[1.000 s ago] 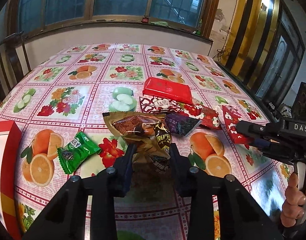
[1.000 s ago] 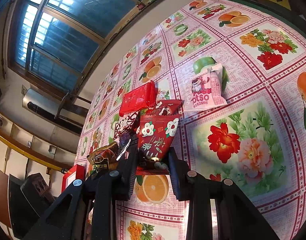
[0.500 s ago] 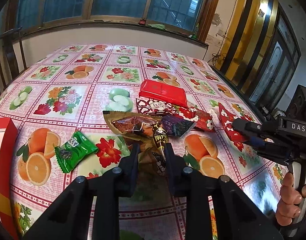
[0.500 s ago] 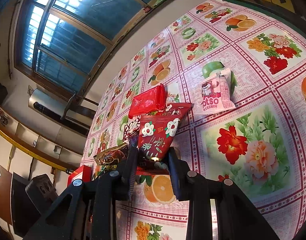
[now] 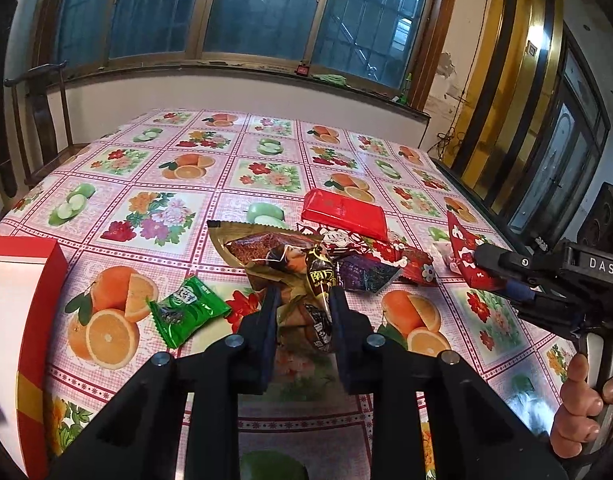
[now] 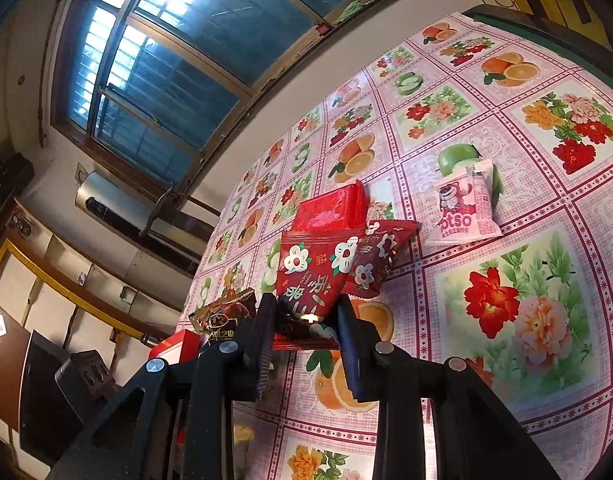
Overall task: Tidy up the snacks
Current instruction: 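Lift the brown snack bag with the left tool and the red bag with the right, then carry both bags over the white box and release them inside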
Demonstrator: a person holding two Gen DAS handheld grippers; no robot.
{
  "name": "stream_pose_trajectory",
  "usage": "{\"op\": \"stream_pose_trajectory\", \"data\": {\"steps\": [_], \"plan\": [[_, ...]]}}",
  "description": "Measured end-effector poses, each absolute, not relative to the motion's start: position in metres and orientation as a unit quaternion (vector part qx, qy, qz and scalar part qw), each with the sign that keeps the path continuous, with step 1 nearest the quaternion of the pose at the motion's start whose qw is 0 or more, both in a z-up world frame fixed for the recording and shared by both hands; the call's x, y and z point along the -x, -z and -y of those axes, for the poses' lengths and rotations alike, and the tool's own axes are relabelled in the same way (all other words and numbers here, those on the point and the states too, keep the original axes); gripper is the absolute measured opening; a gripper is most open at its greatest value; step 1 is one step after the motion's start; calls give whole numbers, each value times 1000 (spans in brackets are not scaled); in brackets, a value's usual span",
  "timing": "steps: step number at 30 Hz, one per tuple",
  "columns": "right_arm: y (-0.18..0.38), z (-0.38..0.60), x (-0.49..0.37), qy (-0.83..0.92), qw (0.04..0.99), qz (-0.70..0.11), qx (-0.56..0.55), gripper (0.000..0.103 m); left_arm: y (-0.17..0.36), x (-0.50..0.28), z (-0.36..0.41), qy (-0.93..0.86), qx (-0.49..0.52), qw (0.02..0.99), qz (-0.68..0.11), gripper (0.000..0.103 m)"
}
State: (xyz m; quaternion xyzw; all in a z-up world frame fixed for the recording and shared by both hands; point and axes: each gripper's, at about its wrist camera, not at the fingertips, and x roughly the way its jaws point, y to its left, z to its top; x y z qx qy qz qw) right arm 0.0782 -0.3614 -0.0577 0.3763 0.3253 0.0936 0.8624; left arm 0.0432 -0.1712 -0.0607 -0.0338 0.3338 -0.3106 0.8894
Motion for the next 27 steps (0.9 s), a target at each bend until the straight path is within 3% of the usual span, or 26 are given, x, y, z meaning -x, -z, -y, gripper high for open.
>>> {"op": "stream_pose_trajectory", "data": {"steps": [11,27], "plan": [[51,334,-82,-127,873,-333,-333,32,39,-9,121,257,46,916,-304,23],[51,329,-75,-66,903,-325,-274,32,16,35,-32,145,77,942,-293,24]]}}
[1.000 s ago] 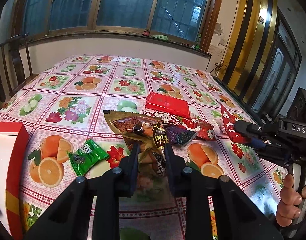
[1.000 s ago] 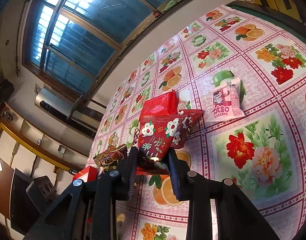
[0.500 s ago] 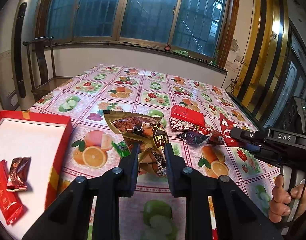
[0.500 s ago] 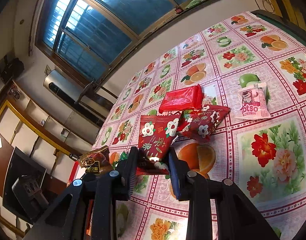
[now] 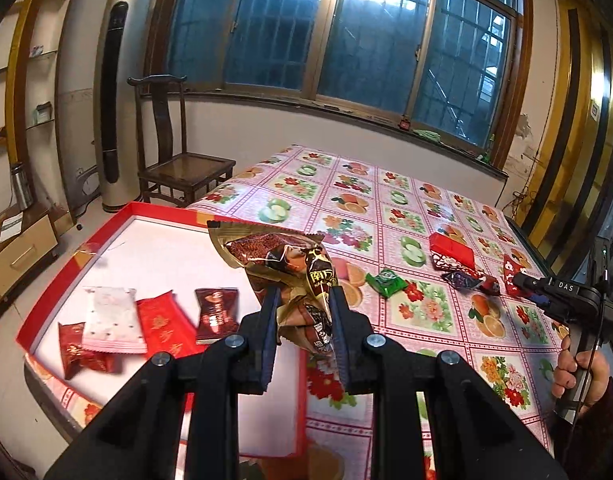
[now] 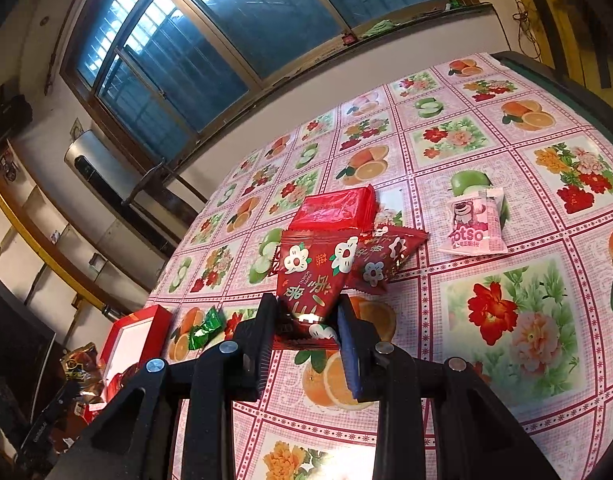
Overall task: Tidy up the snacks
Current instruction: 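Carry both bags over the white box and release them inside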
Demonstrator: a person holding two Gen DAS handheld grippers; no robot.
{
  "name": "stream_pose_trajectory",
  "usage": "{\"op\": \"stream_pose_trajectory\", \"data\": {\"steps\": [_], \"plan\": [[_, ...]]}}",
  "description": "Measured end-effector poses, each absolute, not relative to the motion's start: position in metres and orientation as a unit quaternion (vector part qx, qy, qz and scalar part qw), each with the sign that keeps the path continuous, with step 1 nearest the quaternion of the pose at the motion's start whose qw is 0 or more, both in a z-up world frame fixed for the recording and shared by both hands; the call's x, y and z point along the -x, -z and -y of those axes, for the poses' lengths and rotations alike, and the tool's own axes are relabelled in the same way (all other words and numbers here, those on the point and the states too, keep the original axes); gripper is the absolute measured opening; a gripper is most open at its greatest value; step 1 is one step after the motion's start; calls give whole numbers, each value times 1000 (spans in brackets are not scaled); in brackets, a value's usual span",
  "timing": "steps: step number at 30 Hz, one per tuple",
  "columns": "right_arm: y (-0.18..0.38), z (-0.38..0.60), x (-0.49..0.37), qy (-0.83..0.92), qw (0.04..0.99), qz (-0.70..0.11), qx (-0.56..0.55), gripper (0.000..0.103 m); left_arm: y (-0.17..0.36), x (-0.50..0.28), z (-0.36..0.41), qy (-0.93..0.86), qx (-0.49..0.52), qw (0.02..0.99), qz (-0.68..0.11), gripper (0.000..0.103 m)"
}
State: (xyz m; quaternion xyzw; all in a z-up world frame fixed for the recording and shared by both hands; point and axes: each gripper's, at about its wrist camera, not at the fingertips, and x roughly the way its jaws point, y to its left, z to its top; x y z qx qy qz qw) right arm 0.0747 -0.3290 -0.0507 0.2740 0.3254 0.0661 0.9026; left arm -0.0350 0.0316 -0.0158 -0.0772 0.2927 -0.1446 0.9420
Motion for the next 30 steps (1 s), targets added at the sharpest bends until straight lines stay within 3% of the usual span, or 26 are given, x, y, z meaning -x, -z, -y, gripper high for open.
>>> {"op": "stream_pose_trajectory", "data": {"steps": [6,25,30], "plan": [[44,281,-74,-87,906,-339,-236,32,17,41,-72,124,88,945,-291,24],[44,-16,-90,-294,856,-403,-136,33,37,31,-149,93,109,937,-319,24],[33,-20,-110,-276,867,-383,-159,38,25,-10,-137,77,75,935,-337,32]]}}
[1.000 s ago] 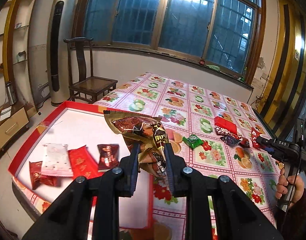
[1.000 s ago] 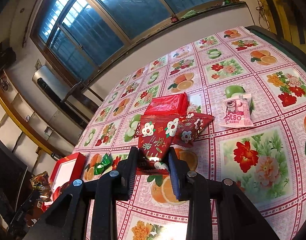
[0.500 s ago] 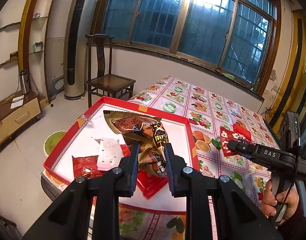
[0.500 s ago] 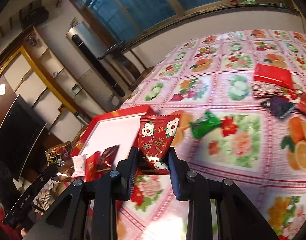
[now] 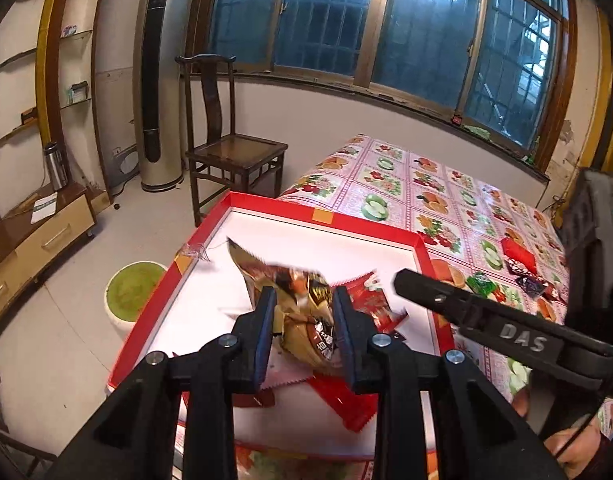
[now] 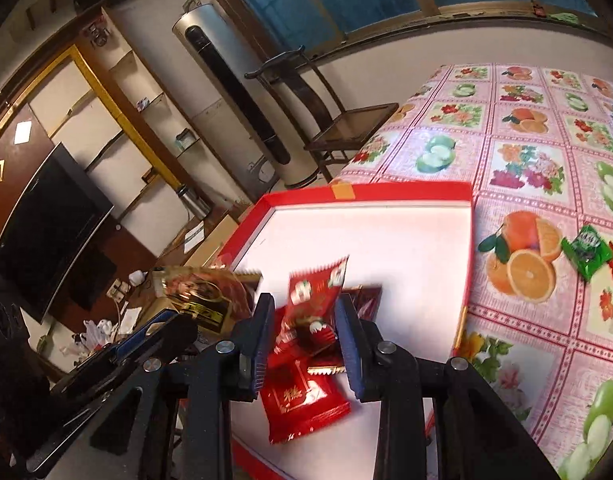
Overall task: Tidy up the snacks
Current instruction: 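Carry both bags over the white box and release them inside, then move both tools back to the table toward the green and purple bags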
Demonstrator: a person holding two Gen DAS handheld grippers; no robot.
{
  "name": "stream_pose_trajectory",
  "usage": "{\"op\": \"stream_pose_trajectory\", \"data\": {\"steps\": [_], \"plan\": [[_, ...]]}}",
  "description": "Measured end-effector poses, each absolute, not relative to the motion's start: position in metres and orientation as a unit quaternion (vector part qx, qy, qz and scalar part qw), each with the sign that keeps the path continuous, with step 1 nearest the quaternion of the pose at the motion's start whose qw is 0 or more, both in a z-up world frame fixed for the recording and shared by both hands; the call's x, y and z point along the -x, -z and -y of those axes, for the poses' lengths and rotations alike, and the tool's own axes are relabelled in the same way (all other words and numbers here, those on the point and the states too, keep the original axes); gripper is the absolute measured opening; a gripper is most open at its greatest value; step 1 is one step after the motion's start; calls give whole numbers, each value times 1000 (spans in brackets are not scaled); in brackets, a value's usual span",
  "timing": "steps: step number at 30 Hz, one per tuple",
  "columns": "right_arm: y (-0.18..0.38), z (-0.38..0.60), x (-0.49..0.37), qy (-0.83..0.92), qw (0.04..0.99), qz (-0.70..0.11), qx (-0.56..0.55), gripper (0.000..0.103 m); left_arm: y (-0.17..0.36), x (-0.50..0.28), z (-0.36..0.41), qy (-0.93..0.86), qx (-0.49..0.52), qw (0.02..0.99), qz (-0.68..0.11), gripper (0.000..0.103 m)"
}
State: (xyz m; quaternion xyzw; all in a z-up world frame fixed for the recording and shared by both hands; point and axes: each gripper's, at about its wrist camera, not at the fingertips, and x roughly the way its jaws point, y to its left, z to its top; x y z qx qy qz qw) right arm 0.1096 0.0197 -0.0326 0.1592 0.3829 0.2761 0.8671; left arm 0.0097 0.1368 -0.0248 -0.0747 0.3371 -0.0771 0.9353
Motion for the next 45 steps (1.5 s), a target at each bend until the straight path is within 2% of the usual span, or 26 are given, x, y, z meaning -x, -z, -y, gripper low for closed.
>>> {"op": "stream_pose_trajectory", "data": {"steps": [1,4,5,8,13,15,17,21,26,33,36,45], "plan": [[26,-13,-111,-271,870,-378,-163,47,21,-12,-135,76,75,935,-339,38],[5,25,-104,-252,892,-334,-169,67,10,-1,-126,73,57,947,-309,68],[1,42,-102,-235,903,-319,-165,69,9,4,-121,74,50,951,-297,70],[-1,105,-102,-194,915,-304,-182,72,9,12,-102,104,43,948,-298,70],[20,224,-117,-113,904,-334,-240,72,9,7,-49,158,17,932,-326,74],[29,271,-116,-90,897,-331,-278,72,8,0,-27,167,0,928,-332,77],[39,316,-110,-66,892,-319,-314,71,5,-11,-2,174,-11,921,-348,83],[65,371,-101,-69,854,-305,-416,72,6,-38,47,182,-36,908,-376,83],[73,374,-107,-65,837,-321,-439,72,26,-69,100,182,-59,889,-415,83],[76,372,-108,-86,829,-309,-459,72,53,-96,140,181,-110,877,-431,83],[72,361,-111,-139,819,-302,-468,72,62,-96,151,170,-147,881,-416,83],[86,330,-128,-122,812,-366,-437,71,64,-74,161,199,-223,884,-360,85]]}}
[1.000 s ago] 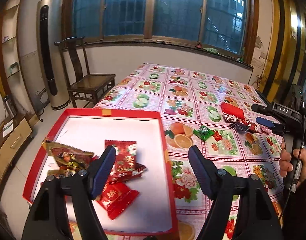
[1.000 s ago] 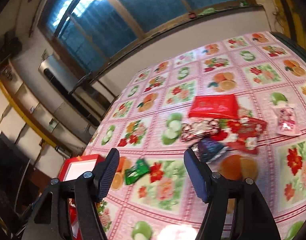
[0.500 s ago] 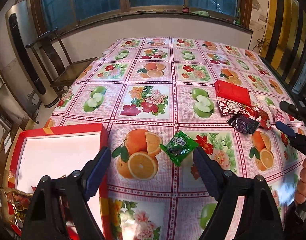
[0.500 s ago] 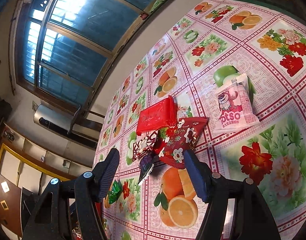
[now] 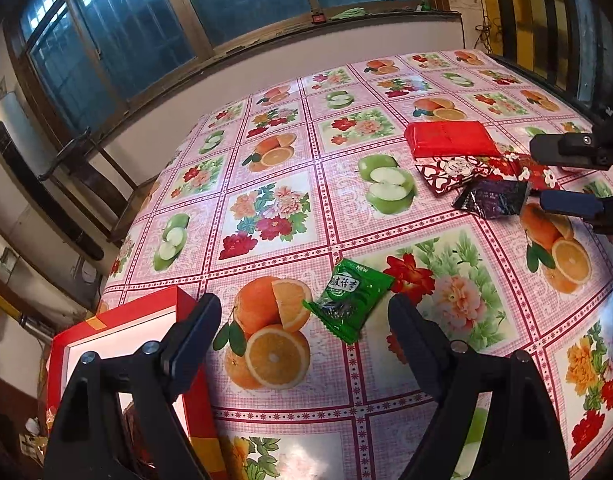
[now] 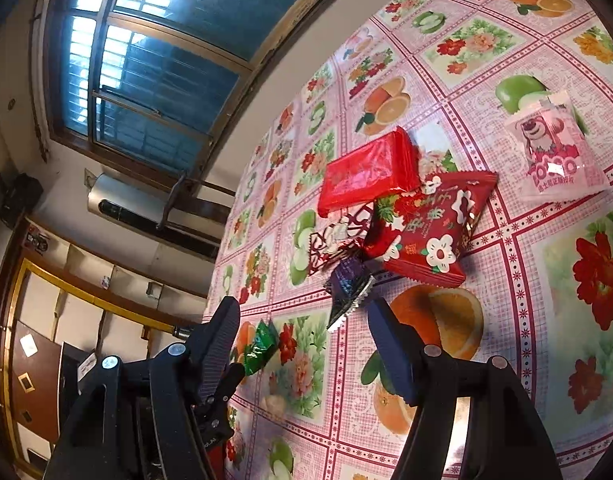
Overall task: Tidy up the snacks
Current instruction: 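Move both tools back to the table toward the green and purple bags, then grasp the green snack bag with the left tool while the right tool grasps the dark purple bag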
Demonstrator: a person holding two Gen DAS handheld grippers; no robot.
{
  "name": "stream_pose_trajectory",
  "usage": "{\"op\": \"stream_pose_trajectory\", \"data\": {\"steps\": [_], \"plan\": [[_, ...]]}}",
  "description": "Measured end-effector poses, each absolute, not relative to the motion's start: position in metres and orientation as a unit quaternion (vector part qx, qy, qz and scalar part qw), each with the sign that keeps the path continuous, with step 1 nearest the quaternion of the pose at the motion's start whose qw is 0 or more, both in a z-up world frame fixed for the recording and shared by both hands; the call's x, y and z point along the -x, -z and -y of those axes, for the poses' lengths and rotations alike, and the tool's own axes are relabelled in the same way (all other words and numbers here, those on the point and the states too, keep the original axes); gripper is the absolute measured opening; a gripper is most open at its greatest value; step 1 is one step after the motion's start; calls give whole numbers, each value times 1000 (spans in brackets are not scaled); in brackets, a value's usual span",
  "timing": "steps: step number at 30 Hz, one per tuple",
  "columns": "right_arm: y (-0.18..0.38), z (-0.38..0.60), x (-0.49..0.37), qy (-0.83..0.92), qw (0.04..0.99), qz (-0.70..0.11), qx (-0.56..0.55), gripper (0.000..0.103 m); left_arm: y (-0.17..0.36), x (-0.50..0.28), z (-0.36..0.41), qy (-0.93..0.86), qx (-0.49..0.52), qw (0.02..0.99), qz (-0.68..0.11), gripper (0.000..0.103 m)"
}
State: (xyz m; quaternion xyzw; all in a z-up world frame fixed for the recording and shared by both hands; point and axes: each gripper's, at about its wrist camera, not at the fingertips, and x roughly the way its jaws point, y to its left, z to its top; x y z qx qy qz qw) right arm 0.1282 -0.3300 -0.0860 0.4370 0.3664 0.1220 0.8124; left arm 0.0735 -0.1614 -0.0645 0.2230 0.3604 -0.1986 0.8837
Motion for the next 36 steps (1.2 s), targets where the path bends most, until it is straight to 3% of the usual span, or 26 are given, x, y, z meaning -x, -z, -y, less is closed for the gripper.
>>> {"op": "stream_pose_trajectory", "data": {"steps": [5,7,9,11,13,22,24,26,31,32,36], "plan": [[101,335,-140,-91,805,-375,-451,70,72,-75,163,211,-229,875,-371,85],[105,334,-148,-76,804,-384,-448,59,75,-77,163,213,-228,873,-375,85],[106,328,-156,-78,806,-386,-441,56,75,-81,162,218,-218,871,-382,85],[107,320,-162,-88,806,-398,-429,43,78,-84,163,222,-216,869,-387,85],[111,312,-167,-89,807,-413,-413,22,82,-85,165,218,-224,867,-387,85],[114,313,-164,-94,792,-434,-420,16,94,-92,171,224,-176,865,-413,84],[113,315,-161,-96,788,-436,-424,16,94,-92,172,226,-161,865,-418,74],[110,319,-157,-104,780,-433,-440,15,93,-92,172,238,-134,862,-428,49],[99,320,-150,-128,778,-418,-451,15,94,-88,175,228,-101,866,-434,22],[98,320,-148,-130,777,-417,-453,15,94,-86,176,225,-97,868,-432,10],[94,318,-145,-127,783,-413,-447,15,95,-82,177,213,-74,876,-426,6]]}}
